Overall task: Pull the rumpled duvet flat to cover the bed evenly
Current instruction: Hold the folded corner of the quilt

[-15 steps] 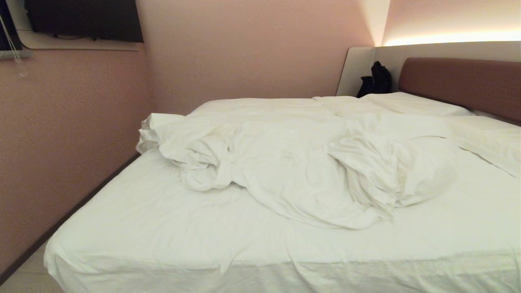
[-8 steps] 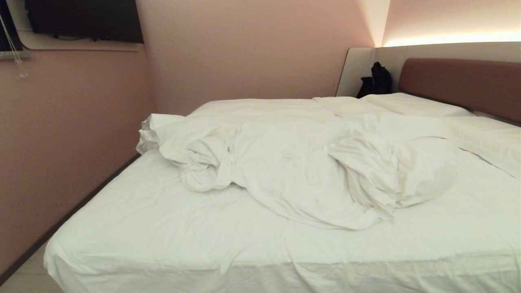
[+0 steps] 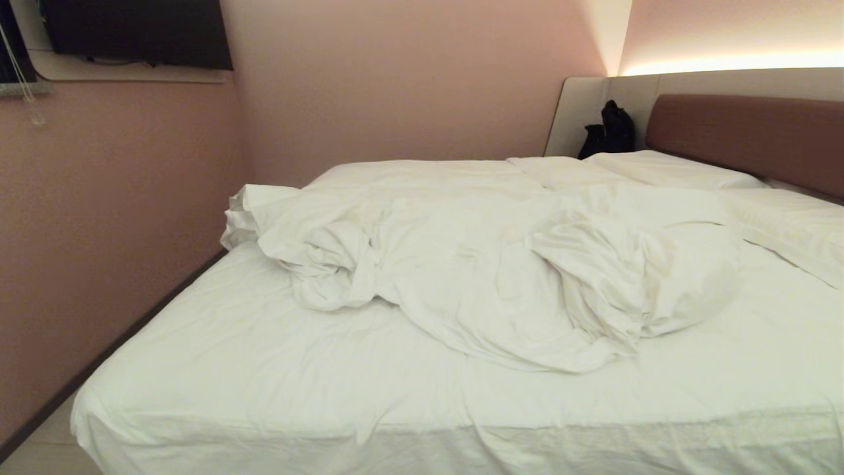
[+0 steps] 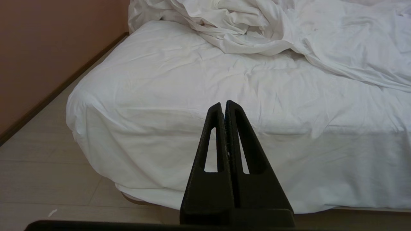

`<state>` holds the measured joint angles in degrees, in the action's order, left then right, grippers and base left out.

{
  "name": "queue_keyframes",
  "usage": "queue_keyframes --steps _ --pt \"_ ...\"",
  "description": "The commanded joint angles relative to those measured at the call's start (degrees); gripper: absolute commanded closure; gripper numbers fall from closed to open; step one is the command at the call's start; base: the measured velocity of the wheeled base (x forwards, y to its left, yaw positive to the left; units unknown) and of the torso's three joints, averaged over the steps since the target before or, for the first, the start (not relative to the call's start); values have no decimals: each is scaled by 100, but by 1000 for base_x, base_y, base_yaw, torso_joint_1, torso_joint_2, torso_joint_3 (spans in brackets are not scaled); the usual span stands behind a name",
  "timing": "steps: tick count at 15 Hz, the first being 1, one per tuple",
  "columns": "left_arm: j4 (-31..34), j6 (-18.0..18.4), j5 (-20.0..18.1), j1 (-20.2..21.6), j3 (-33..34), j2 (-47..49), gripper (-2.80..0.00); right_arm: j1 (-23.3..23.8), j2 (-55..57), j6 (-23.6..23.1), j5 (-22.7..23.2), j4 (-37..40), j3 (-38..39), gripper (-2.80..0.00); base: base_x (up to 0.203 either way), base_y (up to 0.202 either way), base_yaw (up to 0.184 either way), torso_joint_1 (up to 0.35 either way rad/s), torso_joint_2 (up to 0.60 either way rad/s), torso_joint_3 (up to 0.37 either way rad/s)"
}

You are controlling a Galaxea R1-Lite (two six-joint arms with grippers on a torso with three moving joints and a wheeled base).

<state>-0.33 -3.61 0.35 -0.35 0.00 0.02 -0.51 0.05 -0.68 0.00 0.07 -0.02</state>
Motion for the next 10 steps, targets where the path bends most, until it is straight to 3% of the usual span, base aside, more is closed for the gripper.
queue_keyframes --steps 1,7,10 --pt "7 0 -9 0 -9 -2 0 -2 4 -2 0 -7 2 0 0 0 0 0 0 0" --pt "54 139 -50 0 -114 3 0 -2 4 -2 2 -7 1 0 0 0 0 0 0 0" --pt "474 73 -367 0 -845 93 0 -2 4 -2 9 -7 -4 0 0 0 0 0 0 0"
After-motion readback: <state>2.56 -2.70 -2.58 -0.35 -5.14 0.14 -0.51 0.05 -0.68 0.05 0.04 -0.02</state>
